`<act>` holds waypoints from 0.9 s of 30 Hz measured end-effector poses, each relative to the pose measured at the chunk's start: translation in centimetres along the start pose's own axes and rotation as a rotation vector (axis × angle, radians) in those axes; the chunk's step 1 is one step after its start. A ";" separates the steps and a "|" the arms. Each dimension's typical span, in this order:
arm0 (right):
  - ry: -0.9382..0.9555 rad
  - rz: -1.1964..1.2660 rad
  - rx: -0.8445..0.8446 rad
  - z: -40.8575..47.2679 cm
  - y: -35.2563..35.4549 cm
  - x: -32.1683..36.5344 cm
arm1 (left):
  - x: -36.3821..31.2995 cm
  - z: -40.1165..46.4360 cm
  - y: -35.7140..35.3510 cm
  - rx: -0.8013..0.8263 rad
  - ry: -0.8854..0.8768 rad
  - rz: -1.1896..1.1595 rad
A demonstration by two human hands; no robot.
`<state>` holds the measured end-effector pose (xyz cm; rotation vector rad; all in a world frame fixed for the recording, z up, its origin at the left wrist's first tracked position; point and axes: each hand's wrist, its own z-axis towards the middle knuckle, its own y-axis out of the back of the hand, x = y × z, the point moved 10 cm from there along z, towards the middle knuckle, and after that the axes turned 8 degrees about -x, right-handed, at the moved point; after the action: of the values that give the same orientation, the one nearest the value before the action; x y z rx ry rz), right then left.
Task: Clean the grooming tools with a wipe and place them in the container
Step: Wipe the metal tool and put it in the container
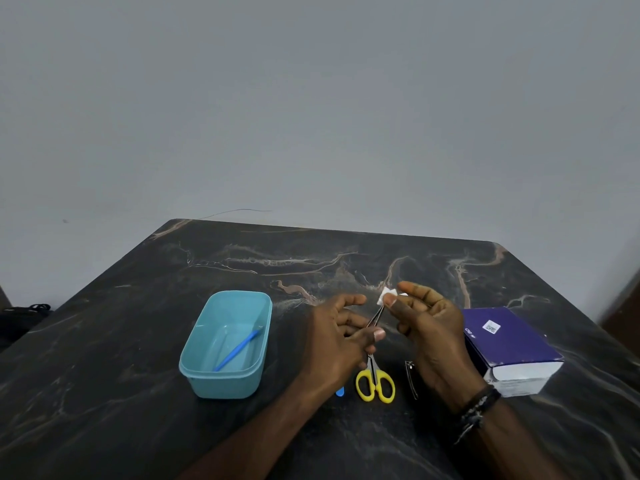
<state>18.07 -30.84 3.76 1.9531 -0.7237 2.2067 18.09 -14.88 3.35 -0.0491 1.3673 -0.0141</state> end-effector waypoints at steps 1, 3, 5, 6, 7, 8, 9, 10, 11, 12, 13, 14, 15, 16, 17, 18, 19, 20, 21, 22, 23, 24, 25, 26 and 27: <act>-0.006 -0.015 0.005 0.0 -0.1 -0.1 | 0.0 0.0 0.1 -0.004 0.004 0.008; -0.025 -0.068 0.058 -0.3 -0.8 -0.6 | 0.0 0.1 0.4 -0.028 0.015 0.019; -0.053 -0.090 0.123 -0.8 -1.7 -1.3 | 0.0 0.3 0.9 -0.058 0.026 0.024; -0.064 -0.084 0.140 -1.0 -2.0 -1.5 | 0.0 0.4 1.2 -0.068 0.029 0.028; -0.067 -0.079 0.147 -1.0 -2.1 -1.6 | -0.1 0.5 1.3 -0.072 0.027 0.035; -0.058 -0.080 0.143 -1.0 -2.1 -1.4 | -0.1 0.5 1.3 -0.068 0.022 0.044; -0.041 -0.085 0.127 -1.0 -1.8 -1.1 | -0.2 0.4 1.2 -0.060 0.016 0.051; -0.024 -0.084 0.100 -0.8 -1.4 -0.7 | -0.2 0.4 1.0 -0.049 0.014 0.053; -0.014 -0.072 0.067 -0.6 -1.0 -0.5 | -0.2 0.3 0.8 -0.039 0.015 0.051; -0.015 -0.052 0.039 -0.4 -0.6 -0.3 | -0.1 0.2 0.5 -0.029 0.019 0.045; -0.022 -0.034 0.022 -0.2 -0.3 -0.3 | -0.1 0.2 0.3 -0.022 0.020 0.038; -0.029 -0.026 0.016 -0.2 -0.2 -0.4 | -0.1 0.1 0.2 -0.019 0.018 0.035; -0.031 -0.033 0.021 -0.2 -0.3 -0.5 | -0.1 0.1 0.2 -0.019 0.014 0.034; -0.030 -0.047 0.032 -0.3 -0.4 -0.6 | -0.1 0.1 0.3 -0.020 0.009 0.032; -0.029 -0.062 0.047 -0.4 -0.7 -0.7 | -0.1 0.2 0.3 -0.021 0.003 0.027; -0.025 -0.071 0.062 -0.5 -0.9 -0.8 | -0.2 0.2 0.4 -0.020 -0.003 0.019; -0.021 -0.076 0.073 -0.6 -1.1 -0.8 | -0.3 0.2 0.4 -0.017 -0.008 0.010; -0.017 -0.075 0.076 -0.6 -1.1 -0.8 | -0.3 0.2 0.4 -0.012 -0.010 0.000; -0.015 -0.066 0.069 -0.5 -1.1 -0.7 | -0.3 0.2 0.3 -0.006 -0.008 -0.012; -0.015 -0.047 0.055 -0.4 -0.9 -0.6 | -0.2 0.2 0.1 0.002 -0.001 -0.027; -0.016 -0.022 0.037 -0.3 -0.6 -0.5 | -0.1 0.2 -0.1 0.010 0.006 -0.042; -0.014 -0.001 0.018 -0.2 -0.4 -0.4 | 0.0 0.1 -0.2 0.016 0.011 -0.055; -0.009 0.013 0.004 -0.1 -0.2 -0.3 | 0.0 0.1 -0.3 0.018 0.012 -0.063; -0.004 0.021 -0.004 -0.1 -0.1 -0.2 | -0.1 0.1 -0.3 0.018 0.011 -0.068; 0.001 0.030 -0.009 -0.1 -0.1 -0.2 | -0.1 0.1 -0.3 0.019 0.010 -0.071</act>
<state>18.04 -30.63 3.63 1.9490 -0.7664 2.2178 18.20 -15.18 3.49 -0.0822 1.3751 -0.0872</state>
